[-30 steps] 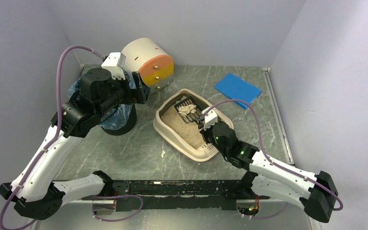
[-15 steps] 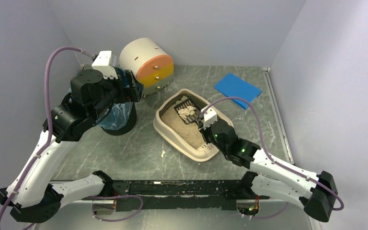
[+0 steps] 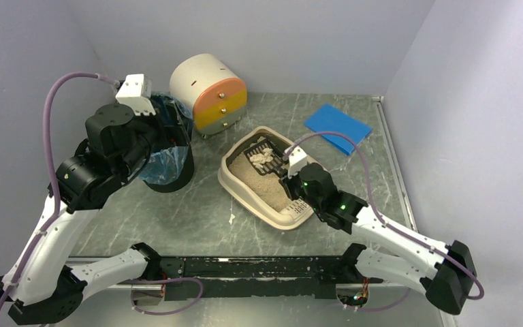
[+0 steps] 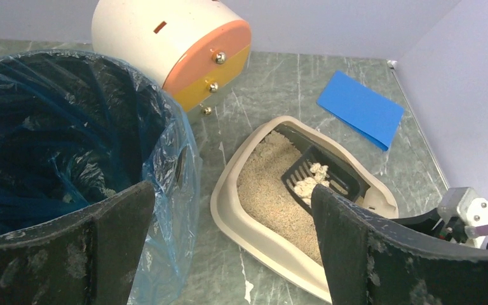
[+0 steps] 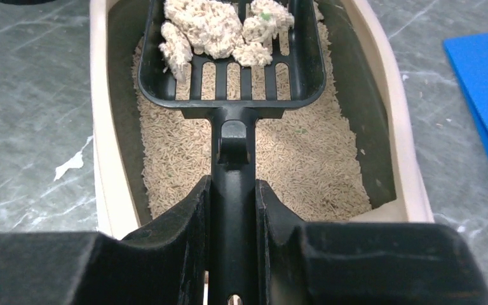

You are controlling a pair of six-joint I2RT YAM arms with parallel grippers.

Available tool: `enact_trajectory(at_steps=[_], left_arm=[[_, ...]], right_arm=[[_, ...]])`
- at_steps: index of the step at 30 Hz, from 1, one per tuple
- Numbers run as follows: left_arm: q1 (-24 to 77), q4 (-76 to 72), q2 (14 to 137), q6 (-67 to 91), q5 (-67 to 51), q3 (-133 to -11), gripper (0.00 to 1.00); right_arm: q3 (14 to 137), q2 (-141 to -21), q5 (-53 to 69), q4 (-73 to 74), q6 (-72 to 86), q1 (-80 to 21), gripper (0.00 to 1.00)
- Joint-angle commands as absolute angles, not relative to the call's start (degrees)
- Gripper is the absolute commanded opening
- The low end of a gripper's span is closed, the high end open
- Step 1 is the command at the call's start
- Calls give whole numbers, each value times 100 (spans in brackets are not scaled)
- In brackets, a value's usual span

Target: Clean the litter box

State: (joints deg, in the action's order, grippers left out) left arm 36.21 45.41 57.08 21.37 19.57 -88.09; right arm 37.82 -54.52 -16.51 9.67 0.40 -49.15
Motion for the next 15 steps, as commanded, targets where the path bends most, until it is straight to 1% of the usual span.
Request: enact_trajectory(at_steps=[1, 3, 4, 7, 10, 13, 15], left_arm=[[3612, 4577, 5612, 2065, 2110, -8914, 97], [3612, 4570, 5598, 2080, 2106, -8886, 97], [3612, 4580, 5599, 2083, 2101, -8886, 97], [3612, 4563, 5585, 2091, 2089, -8848, 97], [3613, 4563, 5562, 2117, 2100, -8810, 98], [3612, 4523, 5531, 2135, 2105, -8770, 97], [3612, 4606, 5568, 2127, 2143, -8858, 97]], right_arm=[[3537, -4846, -874, 494, 224, -4512, 0], [4039, -5456, -1522, 1275, 124, -4756, 0], [4104, -5503, -1731, 1372, 99, -4728, 0], [3741, -4982, -1157, 763, -121, -4556, 0], [4047, -5340, -1445, 1257, -125, -4605, 0], [3769, -5109, -1184, 877, -233, -4618, 0], [3800, -5086, -1468, 1032, -146, -4619, 0]])
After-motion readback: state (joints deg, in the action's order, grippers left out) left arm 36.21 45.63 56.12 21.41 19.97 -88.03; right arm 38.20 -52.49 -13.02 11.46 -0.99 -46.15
